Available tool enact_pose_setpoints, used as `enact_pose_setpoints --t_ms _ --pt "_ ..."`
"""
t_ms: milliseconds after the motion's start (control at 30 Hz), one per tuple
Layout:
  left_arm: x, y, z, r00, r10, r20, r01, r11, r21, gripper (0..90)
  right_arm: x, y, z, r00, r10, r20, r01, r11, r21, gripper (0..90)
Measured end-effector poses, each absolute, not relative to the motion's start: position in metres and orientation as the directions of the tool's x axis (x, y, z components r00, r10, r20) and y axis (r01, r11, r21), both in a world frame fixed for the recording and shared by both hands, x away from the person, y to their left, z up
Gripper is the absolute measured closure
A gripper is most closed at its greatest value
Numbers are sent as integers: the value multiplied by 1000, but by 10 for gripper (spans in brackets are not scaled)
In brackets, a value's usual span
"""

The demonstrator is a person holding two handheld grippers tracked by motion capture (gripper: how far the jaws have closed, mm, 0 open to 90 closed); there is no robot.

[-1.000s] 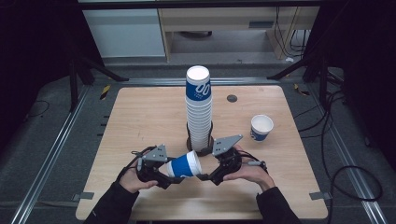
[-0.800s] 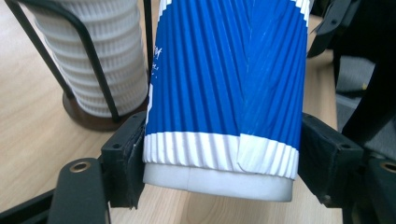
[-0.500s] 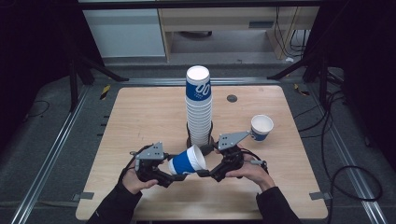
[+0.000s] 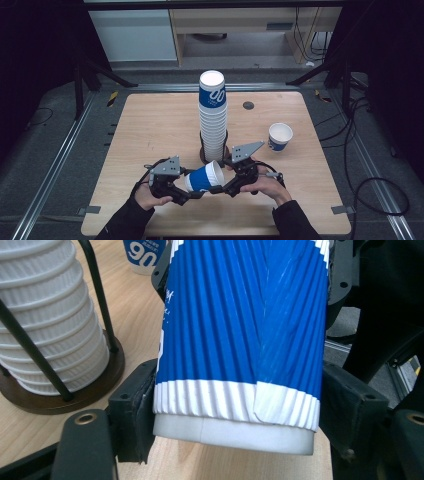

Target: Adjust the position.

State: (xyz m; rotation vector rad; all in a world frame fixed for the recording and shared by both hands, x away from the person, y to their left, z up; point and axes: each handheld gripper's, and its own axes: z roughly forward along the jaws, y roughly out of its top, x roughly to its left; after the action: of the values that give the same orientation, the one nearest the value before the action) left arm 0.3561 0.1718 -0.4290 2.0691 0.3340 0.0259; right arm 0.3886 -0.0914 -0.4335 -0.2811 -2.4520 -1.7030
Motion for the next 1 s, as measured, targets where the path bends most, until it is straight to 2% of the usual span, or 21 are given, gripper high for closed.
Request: enact_pose_setpoints --t_ms 67,267,433,633,833,1000 --pt "356 172 -428 960 250 -124 231 -463 856 252 389 -92 -433 -972 72 224 235 338 911 154" --pt "360 180 -426 954 276 -118 244 -486 839 166 389 -99 -428 -976 108 191 217 350 911 157" --pt "363 180 -432 942 329 -67 255 -571 780 133 389 -98 -428 -975 179 133 200 443 874 153" --pt "362 165 -444 949 315 -20 235 -665 709 118 388 -84 -440 -976 190 106 194 536 822 150" --pt "358 153 -452 960 281 6 205 -715 669 137 384 -69 -446 -981 155 118 186 562 806 151" --pt "356 152 -452 959 284 -2 209 -700 683 255 383 -67 -445 -981 146 128 188 552 813 150"
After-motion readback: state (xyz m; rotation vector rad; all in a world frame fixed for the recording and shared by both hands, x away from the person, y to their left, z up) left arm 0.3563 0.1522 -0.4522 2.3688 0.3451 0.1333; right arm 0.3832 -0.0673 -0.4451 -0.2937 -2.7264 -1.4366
